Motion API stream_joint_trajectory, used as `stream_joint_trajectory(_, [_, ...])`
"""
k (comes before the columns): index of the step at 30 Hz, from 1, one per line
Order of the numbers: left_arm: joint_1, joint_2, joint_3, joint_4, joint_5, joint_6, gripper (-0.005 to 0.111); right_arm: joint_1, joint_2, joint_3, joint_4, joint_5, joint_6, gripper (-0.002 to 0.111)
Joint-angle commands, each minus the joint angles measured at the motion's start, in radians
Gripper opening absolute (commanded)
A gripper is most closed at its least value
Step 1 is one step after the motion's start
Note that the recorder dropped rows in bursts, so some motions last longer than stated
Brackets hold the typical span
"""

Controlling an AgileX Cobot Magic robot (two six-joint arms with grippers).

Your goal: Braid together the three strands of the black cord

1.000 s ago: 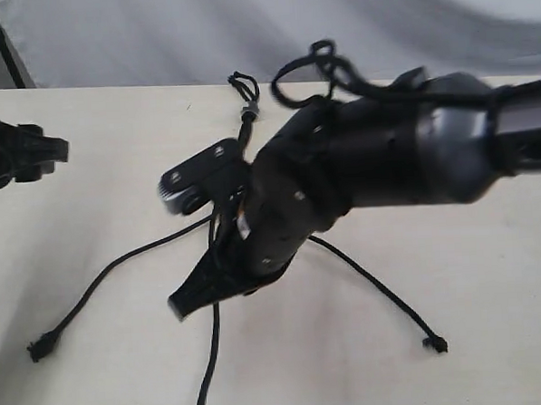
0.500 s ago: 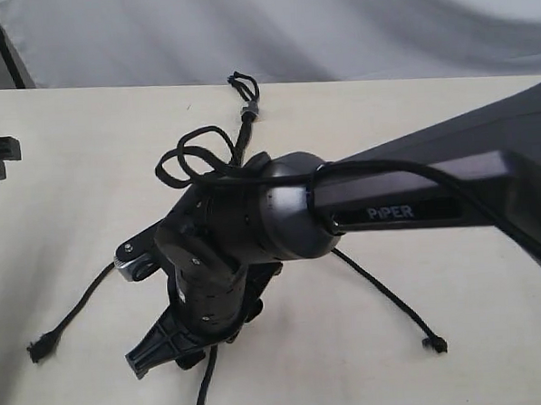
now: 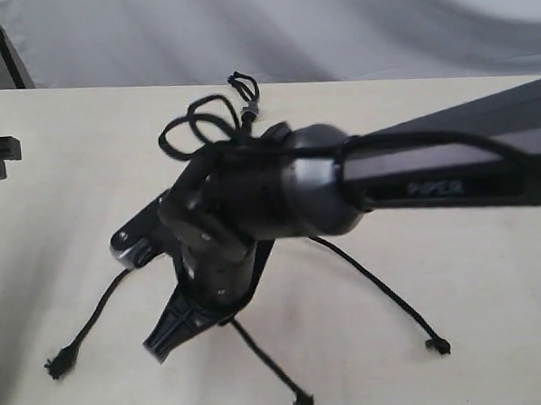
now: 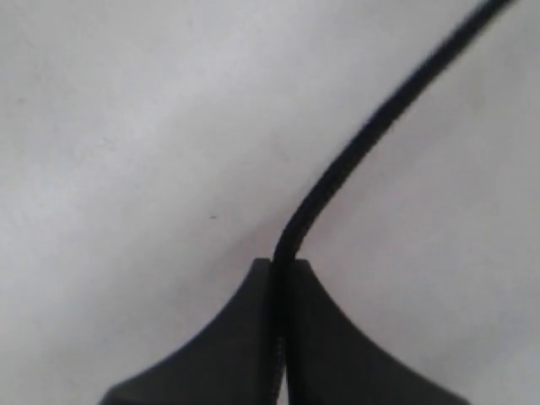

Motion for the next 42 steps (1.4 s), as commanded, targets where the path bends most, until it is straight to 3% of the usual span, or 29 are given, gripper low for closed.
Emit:
stream_joint_trajectory(1, [0.002,0.000,0.007,-0.008,-0.005,-0.008,0.063,-0.091,-0.084,-0.001,-0.218,0.015,-0.017,0.000])
stream_joint_trajectory(8, [0.002,0.000,0.007,-0.008,-0.005,-0.008,0.063,-0.304,-0.030,-0.001,-0.276,0.004,-0.017,0.000])
stream_joint_trajectory(13, [0.002,0.000,0.007,-0.008,-0.005,-0.008,0.063,-0.383,0.053,-0.001,-0.274,-0.007,-0.011,0.000])
stream_joint_trajectory(22, [0.002,0.000,0.007,-0.007,-0.007,-0.008,0.063,-0.383,0.128,-0.001,-0.201,0.087,-0.074,0.000])
stream_joint_trajectory(25, [0.002,0.000,0.007,-0.007,-0.006,-0.008,0.063,-0.355,0.126,-0.001,-0.037,0.178,-0.202,0.000])
stream_joint_trajectory(31, [0.002,0.000,0.007,-0.007,-0.006,-0.008,0.063,-0.234,0.087,-0.001,0.384,0.237,-0.666,0.000])
stream_joint_trajectory(35, [0.002,0.000,0.007,-0.007,-0.005,-0.008,0.063,-0.198,0.008,-0.001,0.355,0.183,-0.709,0.000])
stream_joint_trajectory(42, [0.002,0.002,0.007,-0.007,-0.005,-0.008,0.063,-0.323,-0.097,-0.001,0.256,0.154,-0.624,0.000])
